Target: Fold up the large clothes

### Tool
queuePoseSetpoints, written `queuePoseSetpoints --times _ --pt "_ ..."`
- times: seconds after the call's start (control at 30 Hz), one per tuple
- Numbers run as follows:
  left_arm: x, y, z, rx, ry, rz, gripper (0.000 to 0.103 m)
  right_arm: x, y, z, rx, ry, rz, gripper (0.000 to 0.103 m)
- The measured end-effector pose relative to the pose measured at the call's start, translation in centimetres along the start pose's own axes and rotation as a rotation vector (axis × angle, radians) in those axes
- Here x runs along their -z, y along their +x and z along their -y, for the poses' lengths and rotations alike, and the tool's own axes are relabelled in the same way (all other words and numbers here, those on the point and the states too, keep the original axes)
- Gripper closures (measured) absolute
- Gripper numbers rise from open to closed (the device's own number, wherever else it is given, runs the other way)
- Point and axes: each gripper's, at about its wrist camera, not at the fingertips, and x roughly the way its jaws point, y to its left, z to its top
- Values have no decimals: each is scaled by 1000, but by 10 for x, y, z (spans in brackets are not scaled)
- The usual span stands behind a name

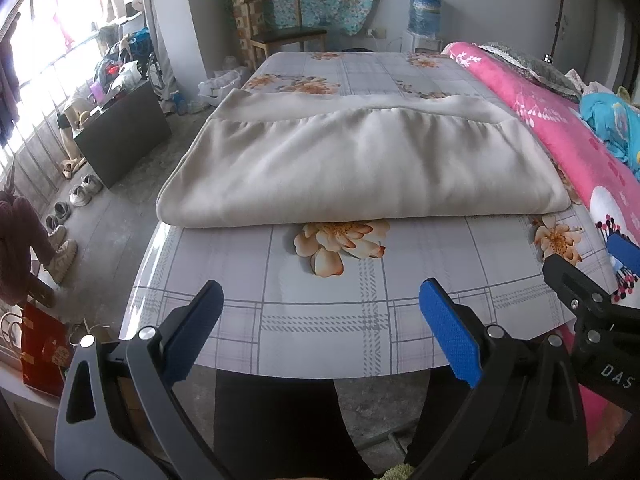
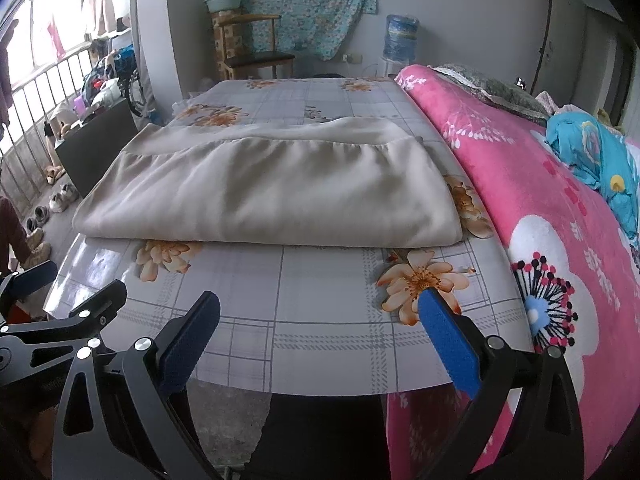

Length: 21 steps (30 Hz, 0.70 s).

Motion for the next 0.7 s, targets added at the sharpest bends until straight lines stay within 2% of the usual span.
queuePoseSetpoints --times 0.7 --pt "-1 -1 -3 4 -12 -3 8 0 -1 -4 3 -9 -4 6"
